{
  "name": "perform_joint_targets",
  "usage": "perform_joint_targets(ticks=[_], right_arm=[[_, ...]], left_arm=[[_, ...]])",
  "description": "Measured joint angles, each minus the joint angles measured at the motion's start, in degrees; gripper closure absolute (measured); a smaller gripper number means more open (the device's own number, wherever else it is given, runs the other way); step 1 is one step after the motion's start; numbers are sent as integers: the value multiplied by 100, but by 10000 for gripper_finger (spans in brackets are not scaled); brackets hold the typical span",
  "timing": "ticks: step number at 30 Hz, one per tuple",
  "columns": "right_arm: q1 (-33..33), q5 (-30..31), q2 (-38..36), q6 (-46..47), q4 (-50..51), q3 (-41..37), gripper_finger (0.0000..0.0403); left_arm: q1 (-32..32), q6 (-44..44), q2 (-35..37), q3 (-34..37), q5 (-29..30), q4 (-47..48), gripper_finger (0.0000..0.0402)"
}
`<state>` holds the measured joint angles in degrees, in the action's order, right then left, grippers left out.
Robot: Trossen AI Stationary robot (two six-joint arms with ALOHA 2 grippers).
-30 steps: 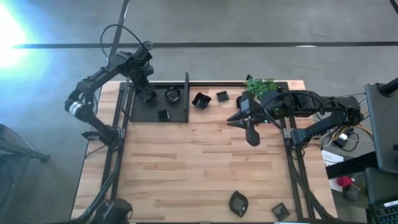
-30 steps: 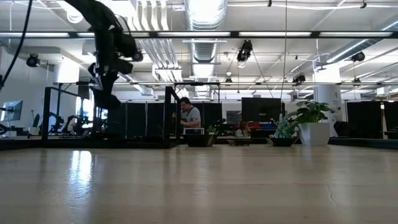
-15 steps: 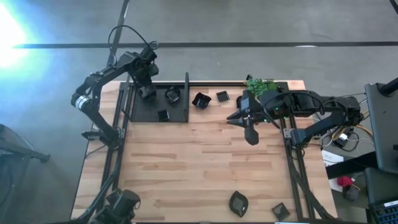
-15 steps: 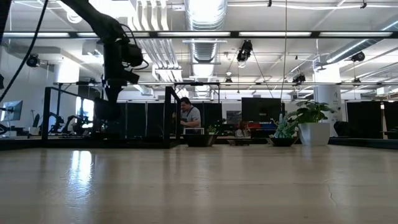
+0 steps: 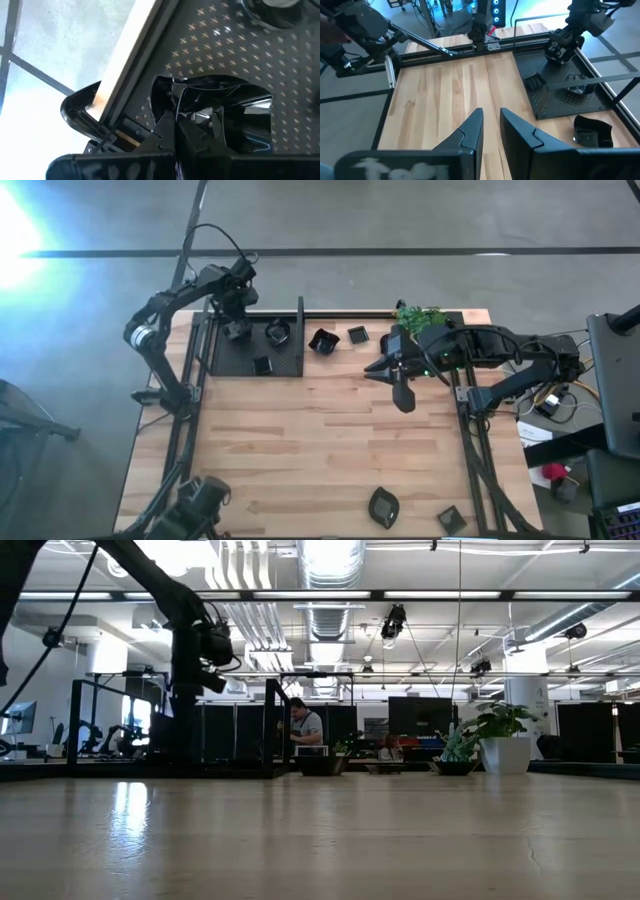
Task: Pick & Place Mini shaped plates
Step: Stack the black distorted square plate on top of the black distorted square plates on the shelf
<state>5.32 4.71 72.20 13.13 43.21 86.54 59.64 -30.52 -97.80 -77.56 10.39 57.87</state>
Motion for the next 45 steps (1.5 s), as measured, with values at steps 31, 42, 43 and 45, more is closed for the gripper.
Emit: perform_joint_targets(ticks=[31,42,43,45], right_arm=[[-2,151,-11,0,-359,0,342],[-2,149,-11,40,-373,0,342],[-2,149,-11,42,-373,0,342],[-2,149,-11,42,-373,0,342]], left_arm=[[378,531,-74,2,-328,-83,386],[378,546,-74,2,-166,-89,345],[378,546,-74,2,-118,-88,345],[378,548,-73,2,-76,-88,344]])
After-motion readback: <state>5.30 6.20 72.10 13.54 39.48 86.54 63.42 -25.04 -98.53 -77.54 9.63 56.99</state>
